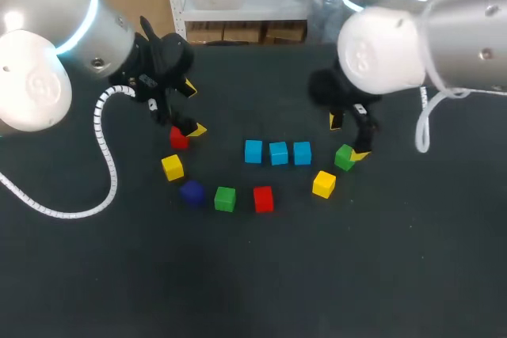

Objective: Place the blue cubes, place green cubes on the blue cubes, place the yellow cubes on the green cubes, then place the red cubes on the yellow cubes, and place purple cube on the red cubes.

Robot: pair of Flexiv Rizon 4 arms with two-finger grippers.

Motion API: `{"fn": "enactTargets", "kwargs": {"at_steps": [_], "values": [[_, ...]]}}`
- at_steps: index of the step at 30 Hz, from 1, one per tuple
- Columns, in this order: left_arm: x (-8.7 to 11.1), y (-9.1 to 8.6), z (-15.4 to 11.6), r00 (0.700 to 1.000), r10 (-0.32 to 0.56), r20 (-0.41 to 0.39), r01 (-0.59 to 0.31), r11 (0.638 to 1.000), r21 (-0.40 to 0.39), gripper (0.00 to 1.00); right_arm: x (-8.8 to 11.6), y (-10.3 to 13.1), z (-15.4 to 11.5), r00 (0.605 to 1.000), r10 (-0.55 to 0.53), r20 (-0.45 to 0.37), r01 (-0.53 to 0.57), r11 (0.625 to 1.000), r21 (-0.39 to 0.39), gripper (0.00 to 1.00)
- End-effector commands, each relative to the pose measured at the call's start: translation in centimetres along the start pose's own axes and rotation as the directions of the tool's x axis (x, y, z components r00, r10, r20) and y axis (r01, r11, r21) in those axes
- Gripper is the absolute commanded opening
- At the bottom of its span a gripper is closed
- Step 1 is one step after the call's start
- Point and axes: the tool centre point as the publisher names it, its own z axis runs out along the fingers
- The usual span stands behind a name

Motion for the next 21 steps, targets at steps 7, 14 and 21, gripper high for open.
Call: {"fn": "enactTargets", "kwargs": {"at_steps": [7,14,21], "values": [[0.2,0.0,0.0,1.0,0.004,0.007,-0.004,1.0,0.001,1.0,1.4,0.0,0.7,0.994,-0.097,0.041,0.099,0.994,-0.038,1.0],[0.2,0.0,0.0,1.0,0.004,0.007,-0.004,1.0,0.001,1.0,1.4,-0.7,0.8,0.991,-0.13,0.027,0.131,0.991,-0.027,1.0],[0.2,0.0,0.0,1.0,0.004,0.007,-0.004,1.0,0.001,1.0,1.1,-1.1,0.8,0.986,-0.166,-0.002,0.166,0.986,-0.023,1.0]]}}
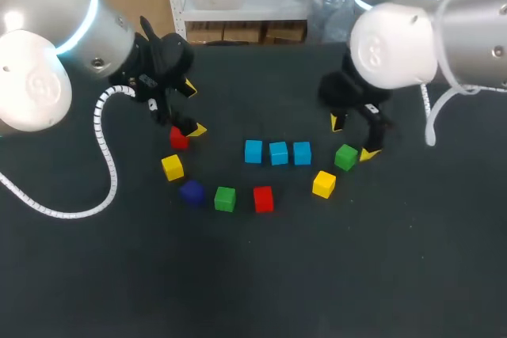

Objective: Place the blue cubes, place green cubes on the blue cubes, place the yellow cubes on the green cubes, then place the red cubes on the yellow cubes, and place purple cube on the red cubes.

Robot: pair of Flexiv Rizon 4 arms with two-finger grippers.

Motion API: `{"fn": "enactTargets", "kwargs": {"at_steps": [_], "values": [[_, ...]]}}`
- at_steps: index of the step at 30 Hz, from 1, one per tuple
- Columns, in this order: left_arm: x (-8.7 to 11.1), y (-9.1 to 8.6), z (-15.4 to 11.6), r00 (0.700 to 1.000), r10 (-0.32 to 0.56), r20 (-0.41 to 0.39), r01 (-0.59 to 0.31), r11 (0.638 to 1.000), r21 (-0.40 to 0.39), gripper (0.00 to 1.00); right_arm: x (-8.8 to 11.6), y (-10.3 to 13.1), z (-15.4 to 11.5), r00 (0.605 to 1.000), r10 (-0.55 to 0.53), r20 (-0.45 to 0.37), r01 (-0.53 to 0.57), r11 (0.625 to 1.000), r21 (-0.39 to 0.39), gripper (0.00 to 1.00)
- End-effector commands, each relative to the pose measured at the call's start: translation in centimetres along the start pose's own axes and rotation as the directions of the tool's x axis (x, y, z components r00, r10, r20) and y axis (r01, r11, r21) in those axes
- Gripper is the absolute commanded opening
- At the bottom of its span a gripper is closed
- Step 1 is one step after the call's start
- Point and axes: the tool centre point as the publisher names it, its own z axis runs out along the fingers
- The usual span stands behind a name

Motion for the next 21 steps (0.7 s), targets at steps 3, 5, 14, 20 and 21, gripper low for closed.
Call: {"fn": "enactTargets", "kwargs": {"at_steps": [3,5,14,20,21], "values": [[0.2,0.0,0.0,1.0,0.004,0.007,-0.004,1.0,0.001,1.0,-0.5,-0.4,0.3,1.0,-0.027,-0.013,0.027,0.999,-0.019,1.0],[0.2,0.0,0.0,1.0,0.004,0.007,-0.004,1.0,0.001,1.0,-0.8,-0.3,0.8,0.999,-0.041,-0.029,0.04,0.999,-0.034,1.0],[0.2,0.0,0.0,1.0,0.004,0.007,-0.004,1.0,0.001,1.0,-0.4,-0.2,1.6,1.0,0.009,-0.012,-0.009,1.0,0.0,1.0],[0.2,0.0,0.0,1.0,0.004,0.007,-0.004,1.0,0.001,1.0,0.1,-0.3,1.7,0.999,0.038,0.002,-0.038,0.999,0.028,0.63],[0.2,0.0,0.0,1.0,0.004,0.007,-0.004,1.0,0.001,1.0,0.1,-0.3,1.7,0.999,0.039,0.003,-0.039,0.999,0.029,0.58]]}}
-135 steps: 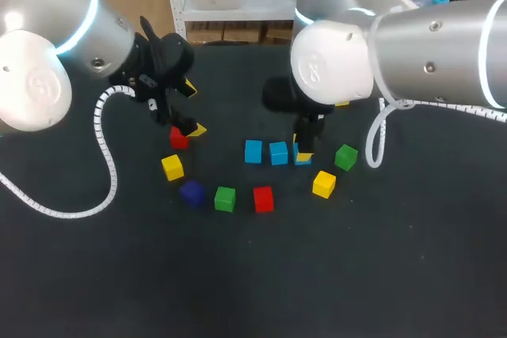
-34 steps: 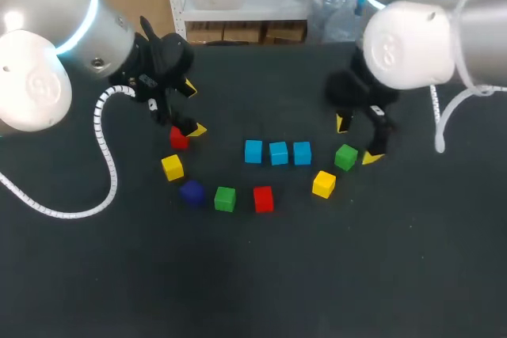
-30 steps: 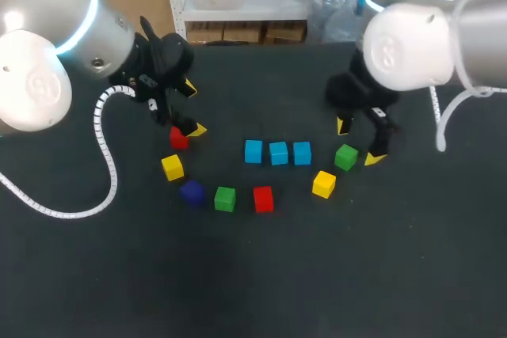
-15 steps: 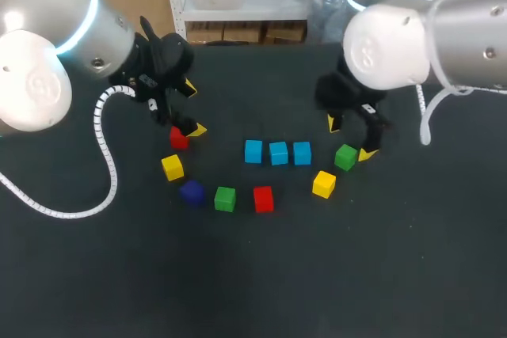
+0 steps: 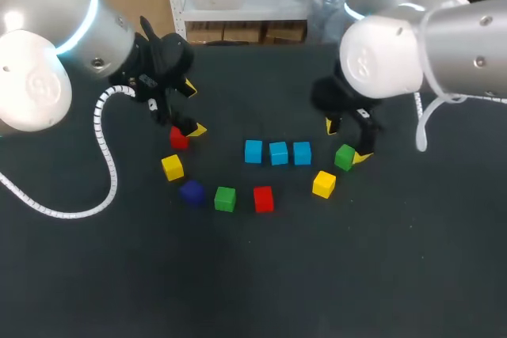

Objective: Place the blue cubes, place green cubes on the blue cubes, place the yellow cubes on the green cubes, then place the red cubes on the yellow cubes, and place purple cube on the red cubes.

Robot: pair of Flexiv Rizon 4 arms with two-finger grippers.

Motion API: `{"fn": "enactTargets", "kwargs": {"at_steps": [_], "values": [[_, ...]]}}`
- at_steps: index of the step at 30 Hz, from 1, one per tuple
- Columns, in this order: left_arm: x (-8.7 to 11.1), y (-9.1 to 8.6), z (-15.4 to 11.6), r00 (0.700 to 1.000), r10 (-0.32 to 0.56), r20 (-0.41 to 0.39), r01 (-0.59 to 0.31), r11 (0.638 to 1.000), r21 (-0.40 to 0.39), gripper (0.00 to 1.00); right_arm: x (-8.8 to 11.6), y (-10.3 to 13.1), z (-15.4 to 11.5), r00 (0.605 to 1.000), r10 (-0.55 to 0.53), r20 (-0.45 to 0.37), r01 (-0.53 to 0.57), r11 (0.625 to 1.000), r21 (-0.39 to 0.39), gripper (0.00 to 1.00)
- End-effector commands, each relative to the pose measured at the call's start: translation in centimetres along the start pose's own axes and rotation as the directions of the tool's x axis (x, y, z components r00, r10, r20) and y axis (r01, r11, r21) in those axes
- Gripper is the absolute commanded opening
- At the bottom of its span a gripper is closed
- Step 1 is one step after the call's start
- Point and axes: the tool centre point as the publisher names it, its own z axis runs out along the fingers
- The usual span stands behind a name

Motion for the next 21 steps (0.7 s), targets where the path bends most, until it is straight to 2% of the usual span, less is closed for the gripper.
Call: {"fn": "enactTargets", "kwargs": {"at_steps": [1,3,5,6,7,12,18,21], "values": [[0.2,0.0,0.0,1.0,0.004,0.007,-0.004,1.0,0.001,1.0,0.2,0.6,0.0,1.0,0.001,0.007,-0.001,1.0,0.017,0.54],[0.2,0.0,0.0,1.0,0.004,0.007,-0.004,1.0,0.001,1.0,0.1,0.6,0.1,1.0,0.0,0.008,0.0,1.0,0.02,0.49],[0.2,0.0,0.0,1.0,0.004,0.007,-0.004,1.0,0.001,1.0,0.1,0.5,0.1,1.0,0.0,0.007,0.0,1.0,0.022,0.53],[0.2,0.0,0.0,1.0,0.004,0.007,-0.004,1.0,0.001,1.0,0.1,0.5,0.0,1.0,0.002,0.003,-0.002,1.0,0.025,0.65],[0.2,0.0,0.0,1.0,0.004,0.007,-0.004,1.0,0.001,1.0,0.0,0.4,0.0,1.0,0.002,0.002,-0.002,1.0,0.026,1.0],[0.2,0.0,0.0,1.0,0.004,0.007,-0.004,1.0,0.001,1.0,-0.1,0.6,-0.5,1.0,-0.001,-0.013,0.002,1.0,0.027,1.0],[0.2,0.0,0.0,1.0,0.004,0.007,-0.004,1.0,0.001,1.0,0.2,1.1,-1.4,0.991,0.131,-0.023,-0.131,0.991,0.013,1.0],[0.2,0.0,0.0,1.0,0.004,0.007,-0.004,1.0,0.001,1.0,0.2,1.4,-1.6,0.973,0.231,-0.021,-0.23,0.973,0.019,1.0]]}}
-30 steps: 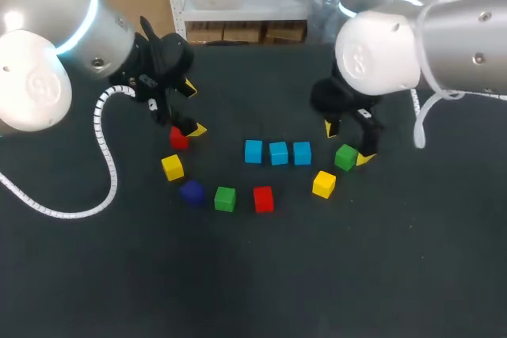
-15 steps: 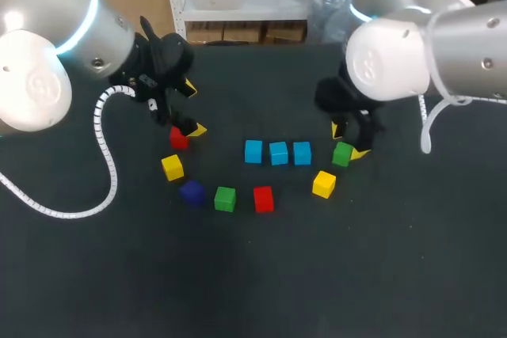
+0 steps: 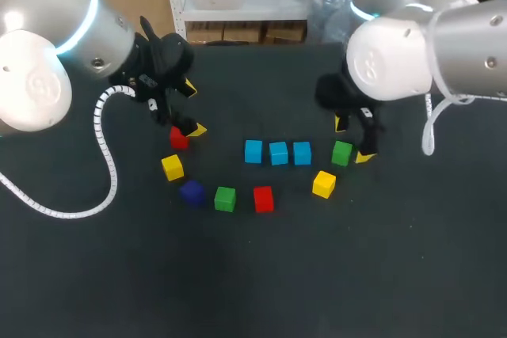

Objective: Place the blue cubes, place green cubes on the blue cubes, place the yellow cubes on the green cubes, then place the red cubes on the yellow cubes, and place purple cube on the red cubes.

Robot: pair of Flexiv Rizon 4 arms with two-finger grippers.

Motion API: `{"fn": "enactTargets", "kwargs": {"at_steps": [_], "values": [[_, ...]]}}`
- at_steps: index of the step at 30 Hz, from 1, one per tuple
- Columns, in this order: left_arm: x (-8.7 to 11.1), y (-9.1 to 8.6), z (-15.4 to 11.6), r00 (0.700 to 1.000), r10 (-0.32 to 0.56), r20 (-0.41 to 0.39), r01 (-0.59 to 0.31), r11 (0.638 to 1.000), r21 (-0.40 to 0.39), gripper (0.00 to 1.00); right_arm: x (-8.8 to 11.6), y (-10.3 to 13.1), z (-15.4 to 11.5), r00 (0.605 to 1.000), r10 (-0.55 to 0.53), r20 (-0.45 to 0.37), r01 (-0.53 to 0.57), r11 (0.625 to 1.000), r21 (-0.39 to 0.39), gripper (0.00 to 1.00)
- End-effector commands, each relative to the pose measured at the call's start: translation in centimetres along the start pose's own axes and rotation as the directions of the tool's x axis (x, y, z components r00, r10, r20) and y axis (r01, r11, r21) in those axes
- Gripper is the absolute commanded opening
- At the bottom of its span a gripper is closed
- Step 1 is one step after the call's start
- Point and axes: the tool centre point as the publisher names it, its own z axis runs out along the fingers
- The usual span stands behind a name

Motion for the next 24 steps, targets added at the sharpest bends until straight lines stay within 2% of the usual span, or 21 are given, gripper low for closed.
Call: {"fn": "enactTargets", "kwargs": {"at_steps": [1,7,13,18,24], "values": [[0.2,0.0,0.0,1.0,0.004,0.007,-0.004,1.0,0.001,1.0,-0.1,0.6,-0.5,0.994,0.107,0.015,-0.107,0.994,0.01,1.0],[0.2,0.0,0.0,1.0,0.004,0.007,-0.004,1.0,0.001,1.0,-1.0,0.8,-0.6,0.967,0.251,0.034,-0.253,0.967,0.04,1.0],[0.2,0.0,0.0,1.0,0.004,0.007,-0.004,1.0,0.001,1.0,-1.7,0.4,0.2,0.947,0.322,0.017,-0.322,0.945,0.048,1.0],[0.2,0.0,0.0,1.0,0.004,0.007,-0.004,1.0,0.001,1.0,-2.6,0.4,0.5,0.943,0.333,0.02,-0.334,0.941,0.055,1.0],[0.2,0.0,0.0,1.0,0.004,0.007,-0.004,1.0,0.001,1.0,-2.5,0.2,0.6,0.932,0.361,0.002,-0.361,0.931,0.053,1.0]]}}
